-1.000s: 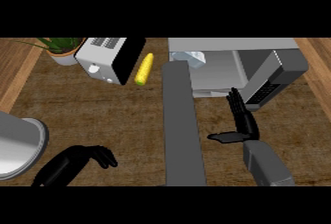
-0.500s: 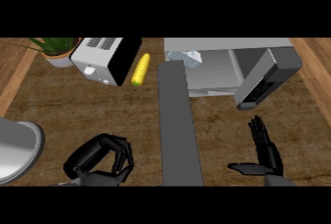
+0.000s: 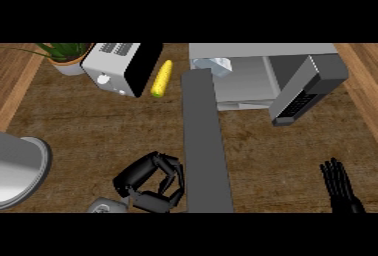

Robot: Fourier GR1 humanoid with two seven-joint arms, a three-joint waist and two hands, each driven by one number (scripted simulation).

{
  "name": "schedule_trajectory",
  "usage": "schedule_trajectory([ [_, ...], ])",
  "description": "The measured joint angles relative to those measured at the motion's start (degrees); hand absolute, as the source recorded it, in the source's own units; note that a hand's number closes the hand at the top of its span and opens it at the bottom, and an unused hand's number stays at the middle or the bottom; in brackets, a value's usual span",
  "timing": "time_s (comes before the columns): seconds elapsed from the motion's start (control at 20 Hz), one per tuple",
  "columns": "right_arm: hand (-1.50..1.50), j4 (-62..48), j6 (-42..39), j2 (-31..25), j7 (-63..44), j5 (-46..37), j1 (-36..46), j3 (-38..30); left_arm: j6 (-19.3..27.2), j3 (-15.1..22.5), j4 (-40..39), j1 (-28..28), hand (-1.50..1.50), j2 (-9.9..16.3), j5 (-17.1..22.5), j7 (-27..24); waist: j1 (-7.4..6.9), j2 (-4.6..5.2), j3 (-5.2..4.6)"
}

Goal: Pick up the milk, place it into the microwave and close the microwave

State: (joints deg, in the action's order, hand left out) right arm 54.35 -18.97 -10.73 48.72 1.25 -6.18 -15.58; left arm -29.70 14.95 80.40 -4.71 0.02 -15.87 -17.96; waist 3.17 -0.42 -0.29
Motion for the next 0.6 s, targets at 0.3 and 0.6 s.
schedule_trajectory([
  [0.3, -1.5, 15.08, -3.75, -1.27, -2.77, 5.46, -10.12, 1.38, 8.54, 10.39, -7.64, -3.85, 1.5, 0.2, 2.32, -2.76, -0.13, 0.23, 0.07],
  [0.6, -1.5, 28.33, -7.63, -2.68, -7.57, 10.67, -16.59, 4.68, 18.76, 22.28, -11.98, -7.88, 1.5, 0.34, 9.14, 0.44, 0.79, 0.42, 0.05],
])
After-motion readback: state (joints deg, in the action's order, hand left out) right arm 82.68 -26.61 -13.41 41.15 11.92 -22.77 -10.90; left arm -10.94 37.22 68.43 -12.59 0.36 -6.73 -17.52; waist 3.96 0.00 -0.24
